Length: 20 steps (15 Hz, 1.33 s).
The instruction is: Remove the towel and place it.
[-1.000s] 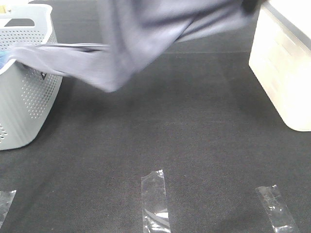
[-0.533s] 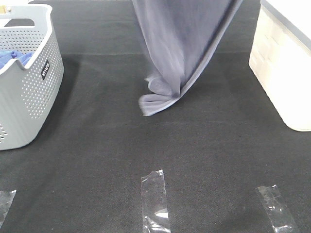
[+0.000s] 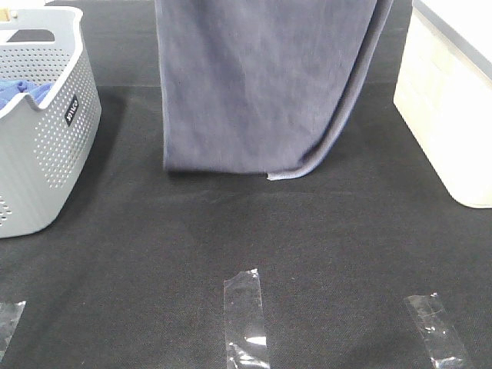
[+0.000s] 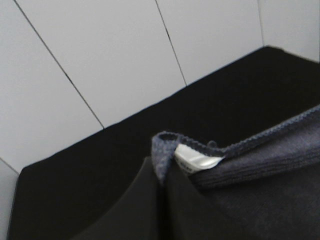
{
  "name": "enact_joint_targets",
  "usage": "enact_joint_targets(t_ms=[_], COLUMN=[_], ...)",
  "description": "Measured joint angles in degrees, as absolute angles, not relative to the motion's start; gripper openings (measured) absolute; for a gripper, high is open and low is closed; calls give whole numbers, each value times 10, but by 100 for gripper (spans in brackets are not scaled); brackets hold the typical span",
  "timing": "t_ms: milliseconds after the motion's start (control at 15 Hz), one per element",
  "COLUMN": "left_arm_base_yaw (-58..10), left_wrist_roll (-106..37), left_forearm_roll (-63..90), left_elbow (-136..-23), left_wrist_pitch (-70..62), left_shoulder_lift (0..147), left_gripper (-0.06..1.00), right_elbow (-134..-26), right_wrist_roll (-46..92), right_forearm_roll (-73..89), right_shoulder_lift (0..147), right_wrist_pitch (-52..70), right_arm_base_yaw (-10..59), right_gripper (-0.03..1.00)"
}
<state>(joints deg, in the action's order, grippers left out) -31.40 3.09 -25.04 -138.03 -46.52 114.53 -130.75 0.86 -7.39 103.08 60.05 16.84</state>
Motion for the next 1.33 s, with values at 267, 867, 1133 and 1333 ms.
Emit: enact_joint_targets(t_ms=[267,867,1133,1333], left_arm_base_yaw=[-289,-189,-167,-160], left_wrist_roll=[41,128,140,140], left_forearm_roll=[-265,-273,-288,-291], left_elbow=[-1380,-1380,-1450,-1480], left_wrist_pitch=[-522,-166,24,123], left_shoulder_lift=[1220,1320,1320,1318], left_gripper=[0,0,0,0], right_elbow=[-1305,-1301,-1301,-1301], right_wrist_roll=[9,9,9,9], right_forearm_roll=[-56,-129,-162,-178], right_shoulder_lift=[1109,1204,1177,1146], right_wrist_pitch=[615,268,63,0], right_arm_base_yaw=[169,170,168,168], right_gripper=[0,0,0,0])
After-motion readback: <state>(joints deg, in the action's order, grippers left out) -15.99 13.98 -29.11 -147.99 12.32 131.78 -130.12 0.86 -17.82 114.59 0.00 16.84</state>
